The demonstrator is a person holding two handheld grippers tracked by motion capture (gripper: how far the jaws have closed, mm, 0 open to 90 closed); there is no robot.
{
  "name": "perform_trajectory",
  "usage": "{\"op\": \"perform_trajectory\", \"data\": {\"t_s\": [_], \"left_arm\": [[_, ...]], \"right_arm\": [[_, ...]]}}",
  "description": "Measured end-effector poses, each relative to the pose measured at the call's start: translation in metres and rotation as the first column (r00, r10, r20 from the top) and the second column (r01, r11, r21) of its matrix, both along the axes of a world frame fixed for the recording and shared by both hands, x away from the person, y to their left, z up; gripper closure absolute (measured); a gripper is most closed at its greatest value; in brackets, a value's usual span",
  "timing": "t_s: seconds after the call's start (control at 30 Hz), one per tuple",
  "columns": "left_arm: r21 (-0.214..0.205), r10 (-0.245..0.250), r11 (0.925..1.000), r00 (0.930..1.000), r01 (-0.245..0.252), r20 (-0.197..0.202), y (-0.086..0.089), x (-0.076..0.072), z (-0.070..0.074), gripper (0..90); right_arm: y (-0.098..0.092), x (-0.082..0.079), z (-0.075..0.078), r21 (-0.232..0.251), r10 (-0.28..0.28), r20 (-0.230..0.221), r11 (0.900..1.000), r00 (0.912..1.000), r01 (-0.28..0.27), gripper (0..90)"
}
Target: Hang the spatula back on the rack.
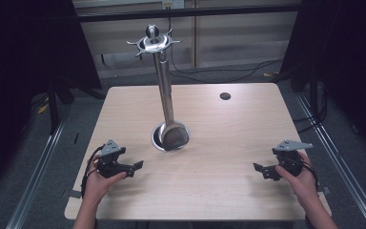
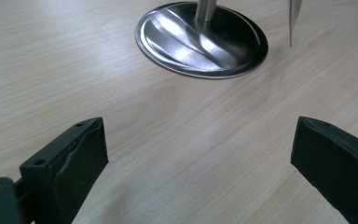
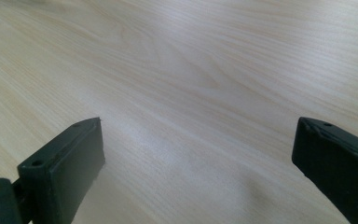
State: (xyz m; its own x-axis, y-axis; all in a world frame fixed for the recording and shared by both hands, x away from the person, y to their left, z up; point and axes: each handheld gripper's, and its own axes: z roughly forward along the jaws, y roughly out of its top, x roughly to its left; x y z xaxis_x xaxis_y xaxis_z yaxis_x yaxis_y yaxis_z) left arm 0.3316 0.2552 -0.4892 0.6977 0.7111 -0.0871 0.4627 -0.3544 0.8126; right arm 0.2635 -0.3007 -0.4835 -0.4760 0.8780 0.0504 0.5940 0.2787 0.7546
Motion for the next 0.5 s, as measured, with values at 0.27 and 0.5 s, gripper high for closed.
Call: {"op": "perform_trajectory", "data": {"t_s": [0.27,0.5], "left_arm": [[-0.002,0.017,0.9999,0.9998,-0.017,-0.005,0.006,-0.002,-0.001,3.6],[0.007,0.01,0.9999,0.9999,-0.01,-0.011,0.005,-0.002,-0.001,3.5]], "right_arm": [[-0.006,-0.008,0.0,-0.004,0.019,0.008,0.9998,0.9998,-0.019,2.0],[-0.014,-0.012,-0.004,0.008,0.015,-0.004,0.9999,0.9999,-0.015,1.9]]}}
